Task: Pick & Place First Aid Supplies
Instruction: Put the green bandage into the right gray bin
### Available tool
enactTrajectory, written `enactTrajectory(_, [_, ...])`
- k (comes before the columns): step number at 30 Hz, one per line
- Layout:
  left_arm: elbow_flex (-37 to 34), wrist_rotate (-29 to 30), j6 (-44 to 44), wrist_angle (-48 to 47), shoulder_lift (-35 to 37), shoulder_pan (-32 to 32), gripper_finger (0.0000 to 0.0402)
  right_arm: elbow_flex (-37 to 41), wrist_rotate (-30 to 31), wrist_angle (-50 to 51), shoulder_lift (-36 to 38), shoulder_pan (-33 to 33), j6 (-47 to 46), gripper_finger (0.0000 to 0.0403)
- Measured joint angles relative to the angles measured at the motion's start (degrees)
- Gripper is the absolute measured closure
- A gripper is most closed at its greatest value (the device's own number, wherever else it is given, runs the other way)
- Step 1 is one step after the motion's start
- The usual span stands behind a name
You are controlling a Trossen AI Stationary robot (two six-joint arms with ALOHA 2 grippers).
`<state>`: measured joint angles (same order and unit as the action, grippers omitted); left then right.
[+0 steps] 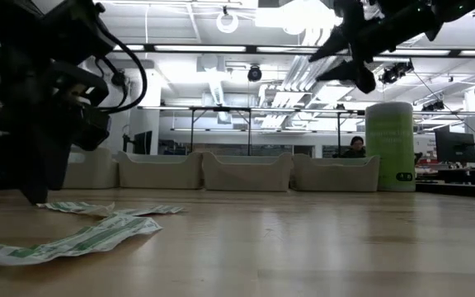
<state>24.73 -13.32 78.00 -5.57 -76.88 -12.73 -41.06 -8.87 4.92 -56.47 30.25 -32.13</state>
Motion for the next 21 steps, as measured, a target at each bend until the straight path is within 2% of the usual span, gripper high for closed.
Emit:
enactTrajectory(3, [0.1,-1.0,-1.0,0.7,-1.6,0.0,0.0259,0.0,-4.1,-1.5,0.0,-3.0,1.0,0.0195])
enactTrajectory(6, [0.1,-1.2,-1.4,0.8,-1.8,0.0,0.0259,0.0,-4.7,-2.6,-0.1,-8.0,1.6,0.0214])
enactTrajectory(11, [0.0,-1.2,-1.8,1.2,-1.9,0.0,0.0259,0.0,0.6,-2.7,-0.1,-16.6,2.4,0.028])
enactTrajectory(16, [-0.1,-1.1,-2.8,2.3,-2.0,0.0,0.0259,0.0,6.8,-3.7,-1.1,-24.9,2.6,0.0383])
enactTrajectory(21, [-0.2,-1.1,-3.2,2.3,-2.0,0.0,0.0259,0.0,12.0,-11.4,-7.6,-33.6,2.1,0.04])
